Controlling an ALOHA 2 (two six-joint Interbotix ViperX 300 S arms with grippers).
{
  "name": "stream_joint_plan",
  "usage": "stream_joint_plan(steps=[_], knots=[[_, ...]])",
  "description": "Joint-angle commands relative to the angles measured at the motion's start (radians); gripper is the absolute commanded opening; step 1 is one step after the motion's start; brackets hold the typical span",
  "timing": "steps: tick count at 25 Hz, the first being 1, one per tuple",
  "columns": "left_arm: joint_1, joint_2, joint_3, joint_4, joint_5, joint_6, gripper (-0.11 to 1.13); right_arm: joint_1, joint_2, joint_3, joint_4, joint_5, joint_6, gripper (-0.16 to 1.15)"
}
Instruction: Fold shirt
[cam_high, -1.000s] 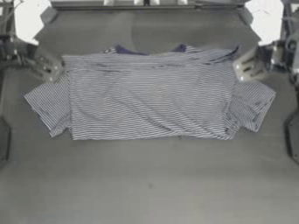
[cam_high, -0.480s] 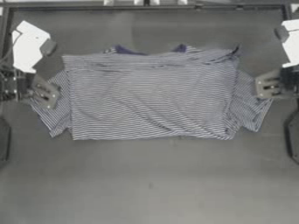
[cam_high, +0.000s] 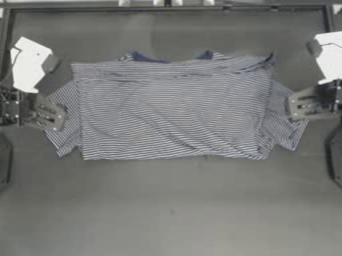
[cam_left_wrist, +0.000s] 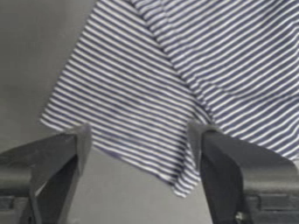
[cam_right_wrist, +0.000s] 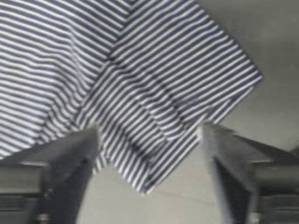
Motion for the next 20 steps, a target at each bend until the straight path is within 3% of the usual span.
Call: stream_joint_plan(steps=[1,13,20], knots=[[0.000,-0.002,0.017,0.002,-0.040,-0.018,0.96,-0.012,0.006,0.000,0.003,-0.020,0.000,1.00],[0.049,0.012,0.098,-0.005,-0.163,-0.040,1.03,-0.040,0.112,0.031,0.006,-0.097,-0.008,1.00],[0.069,0.091,0.114,-0.011,-0.267,-0.037,1.03,-0.066,0.146,0.041,0.006,-0.146,-0.017,1.00]])
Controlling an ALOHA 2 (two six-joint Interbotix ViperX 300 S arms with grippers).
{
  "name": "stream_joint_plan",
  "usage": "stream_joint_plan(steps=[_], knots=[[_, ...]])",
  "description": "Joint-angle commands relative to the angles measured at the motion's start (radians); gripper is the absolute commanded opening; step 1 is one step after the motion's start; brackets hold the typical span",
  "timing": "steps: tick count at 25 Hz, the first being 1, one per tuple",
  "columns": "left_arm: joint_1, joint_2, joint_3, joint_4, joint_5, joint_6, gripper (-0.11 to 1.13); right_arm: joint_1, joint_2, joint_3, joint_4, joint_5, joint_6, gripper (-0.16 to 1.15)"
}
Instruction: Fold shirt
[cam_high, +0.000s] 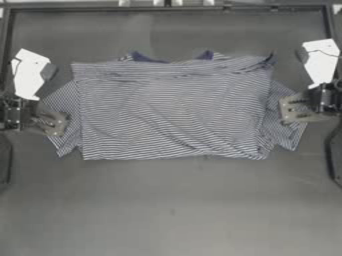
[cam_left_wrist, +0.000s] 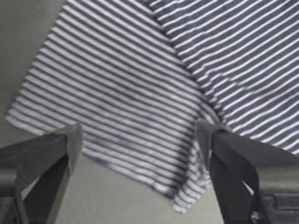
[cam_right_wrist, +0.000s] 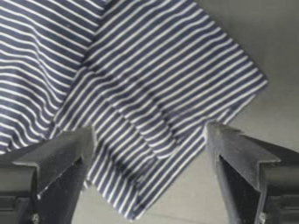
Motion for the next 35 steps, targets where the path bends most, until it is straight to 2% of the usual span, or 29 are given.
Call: stream_joint_plan(steps=[1,5,12,26,35], knots=[[0.003,0.044,-0.006,-0.006,-0.034,0.002,1.03,-0.014,0.012,-0.002,0.002,-0.018,-0.006,1.00],[0.003,0.087,-0.005,-0.021,-0.034,0.012,1.03,-0.014,0.034,0.006,-0.003,-0.026,-0.009,1.00],[0.025,0.123,-0.015,-0.081,-0.014,0.106,1.03,-0.018,0.035,0.008,-0.012,-0.038,-0.011,1.00],[0.054,0.186,-0.020,-0.067,-0.048,0.118,1.02,-0.028,0.044,0.000,-0.028,-0.074,-0.012,1.00],[0.058,0.215,-0.014,-0.086,-0.067,0.118,1.02,-0.028,0.049,0.000,-0.037,-0.074,-0.021,1.00]])
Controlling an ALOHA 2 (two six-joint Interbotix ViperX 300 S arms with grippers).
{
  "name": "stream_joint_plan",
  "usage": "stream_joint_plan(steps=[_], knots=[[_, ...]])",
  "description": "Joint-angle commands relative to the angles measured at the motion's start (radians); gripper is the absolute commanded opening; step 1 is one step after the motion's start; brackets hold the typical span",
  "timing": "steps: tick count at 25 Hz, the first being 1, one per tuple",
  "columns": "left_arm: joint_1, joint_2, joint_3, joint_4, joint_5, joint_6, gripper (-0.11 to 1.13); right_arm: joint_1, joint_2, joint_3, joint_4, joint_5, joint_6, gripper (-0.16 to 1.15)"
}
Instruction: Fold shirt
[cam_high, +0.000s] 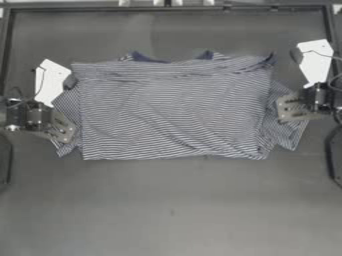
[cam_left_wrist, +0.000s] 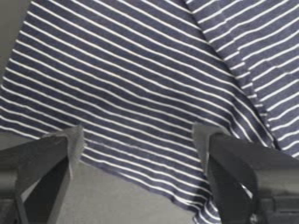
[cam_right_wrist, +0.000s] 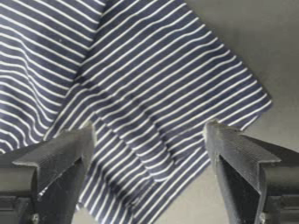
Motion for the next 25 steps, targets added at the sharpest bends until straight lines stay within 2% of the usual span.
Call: stream_joint_plan(steps=[1,6,12,16,22,23,25], knots=[[0.005,0.002,-0.002,-0.021,-0.017,-0.002,1.02,0.000,-0.009,-0.014,-0.011,-0.002,-0.002,1.00],[0.015,0.002,0.025,-0.064,-0.049,0.005,0.93,0.000,-0.009,-0.021,-0.017,-0.002,-0.003,1.00],[0.029,0.008,0.021,-0.121,-0.052,0.080,0.73,0.000,-0.009,-0.032,-0.026,0.000,-0.008,1.00],[0.034,0.006,0.018,-0.120,-0.052,0.087,0.54,0.000,-0.009,-0.031,-0.028,0.000,-0.008,1.00],[0.026,0.000,0.018,-0.097,-0.051,0.094,0.04,0.000,-0.009,-0.025,-0.021,0.003,-0.008,1.00],[0.023,-0.002,0.017,-0.087,-0.051,0.094,-0.01,0.000,-0.009,-0.021,-0.018,0.003,-0.008,1.00],[0.021,-0.006,0.017,-0.084,-0.049,0.095,0.01,0.000,-0.009,-0.020,-0.012,0.006,-0.008,1.00]])
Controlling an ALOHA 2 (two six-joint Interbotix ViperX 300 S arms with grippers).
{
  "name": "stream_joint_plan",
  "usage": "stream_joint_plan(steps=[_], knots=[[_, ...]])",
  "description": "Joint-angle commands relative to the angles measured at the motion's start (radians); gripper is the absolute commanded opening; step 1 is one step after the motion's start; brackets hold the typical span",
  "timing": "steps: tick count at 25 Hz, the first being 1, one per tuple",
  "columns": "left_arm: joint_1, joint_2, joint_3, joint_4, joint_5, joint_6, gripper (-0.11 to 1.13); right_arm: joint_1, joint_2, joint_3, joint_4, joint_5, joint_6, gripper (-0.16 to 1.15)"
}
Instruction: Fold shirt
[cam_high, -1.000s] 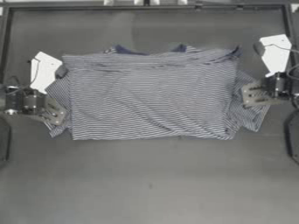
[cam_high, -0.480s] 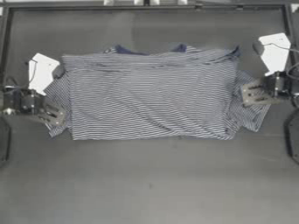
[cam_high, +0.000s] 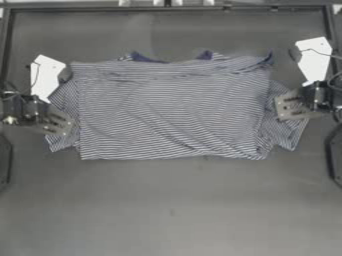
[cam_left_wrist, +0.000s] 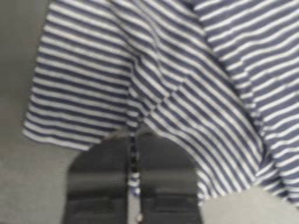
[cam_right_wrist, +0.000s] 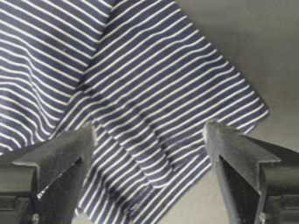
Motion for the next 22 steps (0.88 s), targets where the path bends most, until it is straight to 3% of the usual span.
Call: stream_joint_plan(steps=[1,8,22], knots=[[-0.009,-0.002,-0.003,0.006,-0.003,0.002,0.04,0.000,-0.008,-0.009,0.008,0.003,-0.002,1.00],[-0.009,-0.058,-0.003,0.011,0.009,0.003,0.06,0.000,0.040,-0.011,0.041,0.025,-0.035,1.00],[-0.009,-0.150,-0.003,0.023,0.086,0.002,0.06,0.000,0.123,-0.005,0.046,-0.043,-0.035,1.00]])
